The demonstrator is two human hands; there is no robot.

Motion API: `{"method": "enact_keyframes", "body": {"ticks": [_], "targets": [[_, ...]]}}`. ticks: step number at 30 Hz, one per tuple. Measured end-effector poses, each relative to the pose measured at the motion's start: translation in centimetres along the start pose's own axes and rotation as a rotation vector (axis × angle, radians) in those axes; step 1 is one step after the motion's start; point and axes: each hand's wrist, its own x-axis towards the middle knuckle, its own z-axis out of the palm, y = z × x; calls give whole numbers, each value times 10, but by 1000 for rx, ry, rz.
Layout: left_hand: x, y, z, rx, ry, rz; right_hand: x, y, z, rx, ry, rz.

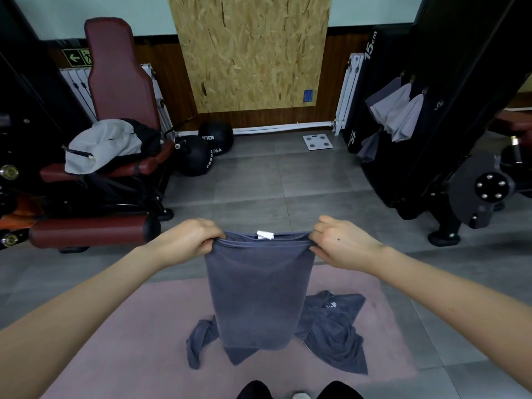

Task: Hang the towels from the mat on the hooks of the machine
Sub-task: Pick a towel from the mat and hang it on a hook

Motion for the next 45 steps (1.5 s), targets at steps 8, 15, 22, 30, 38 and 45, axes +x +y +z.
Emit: {"method": "enact_keyframes", "body": {"ticks": [8, 15, 22, 30, 38, 45], "targets": [[-7, 7, 8, -56, 28, -18, 4, -7, 0, 127, 71, 231], [5, 18, 0, -382, 87, -349, 8, 3, -3, 845, 249, 762], [32, 30, -6, -673, 139, -613, 15, 9, -3, 1208, 293, 826], [28, 37, -39, -1334, -146, -429, 18, 24, -37, 1451, 427, 765], [41, 43, -59, -1442, -85, -287, 16, 51, -59, 1590, 454, 596], [59, 40, -92, -1450, -58, -235, 9, 8, 29, 1676, -13, 672]]}}
